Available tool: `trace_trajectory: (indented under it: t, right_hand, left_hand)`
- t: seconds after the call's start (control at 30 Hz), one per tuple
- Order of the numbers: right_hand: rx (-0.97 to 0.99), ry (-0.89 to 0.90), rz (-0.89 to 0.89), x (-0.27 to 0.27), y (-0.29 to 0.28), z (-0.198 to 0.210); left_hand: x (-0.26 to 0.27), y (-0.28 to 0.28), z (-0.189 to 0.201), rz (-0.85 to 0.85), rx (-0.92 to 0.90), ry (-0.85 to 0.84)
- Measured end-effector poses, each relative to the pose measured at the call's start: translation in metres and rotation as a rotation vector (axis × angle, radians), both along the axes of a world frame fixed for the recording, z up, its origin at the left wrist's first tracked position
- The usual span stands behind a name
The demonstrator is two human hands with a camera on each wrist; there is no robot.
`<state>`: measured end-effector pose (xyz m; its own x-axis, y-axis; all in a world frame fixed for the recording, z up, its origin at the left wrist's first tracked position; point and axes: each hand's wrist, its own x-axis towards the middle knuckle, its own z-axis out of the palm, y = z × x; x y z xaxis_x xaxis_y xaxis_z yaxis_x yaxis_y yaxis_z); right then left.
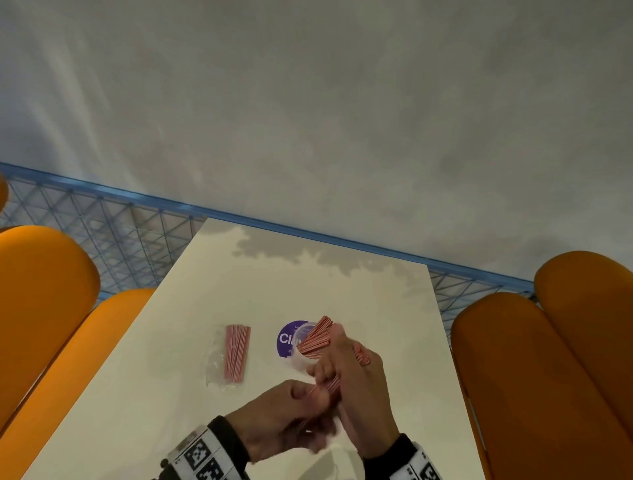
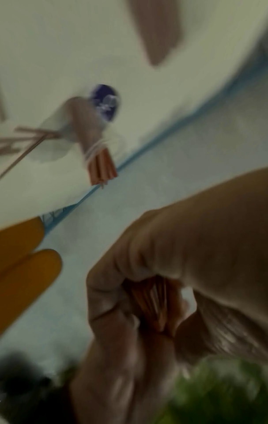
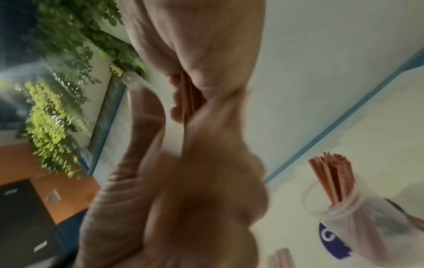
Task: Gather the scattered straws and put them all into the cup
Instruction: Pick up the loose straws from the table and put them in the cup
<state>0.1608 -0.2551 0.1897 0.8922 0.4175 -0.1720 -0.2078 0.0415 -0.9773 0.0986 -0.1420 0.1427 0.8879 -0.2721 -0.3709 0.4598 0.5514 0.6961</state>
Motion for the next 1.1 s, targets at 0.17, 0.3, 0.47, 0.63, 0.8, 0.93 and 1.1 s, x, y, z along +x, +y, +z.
trace_trajectory:
  t: [0.17, 0.3, 0.47, 0.63, 0.8, 0.93, 1.1]
  right_hand:
    - [-0.146, -0.011, 0.134, 0.001, -0.022, -0.015]
    - [-0.348, -0.309, 0.153, 0.005, -0.023, -0.019]
    - [-0.719, -0.491, 0.198, 0.008, -0.021, -0.031]
    - [-0.958, -0.63, 0.266, 0.035, -0.016, -0.051]
    - [-1.141, -0.703, 0.164, 0.108, -0.001, -0.051]
    - [-1.257, -0.831, 0.187, 0.143, 0.037, -0.075]
    - [-1.427, -0.942, 0.443, 0.147, 0.064, -0.102]
  left_hand:
    - [-0.007, 0.007, 0.01, -0.253, 0.958, 0.0]
    - [-0.007, -0.007, 0.01, -0.24, 1.33, -0.147]
    - [0.005, -0.011, -0.009, -0.253, 1.557, -0.087]
    - [0.029, -0.002, -0.027, -0.261, 1.517, -0.182]
    - [0.078, 0.046, -0.054, -0.307, 1.627, -0.084]
    - [0.12, 0.05, -0.074, -0.235, 1.641, -0.092]
    - [0.141, 0.042, -0.105, -0.233, 1.587, -0.095]
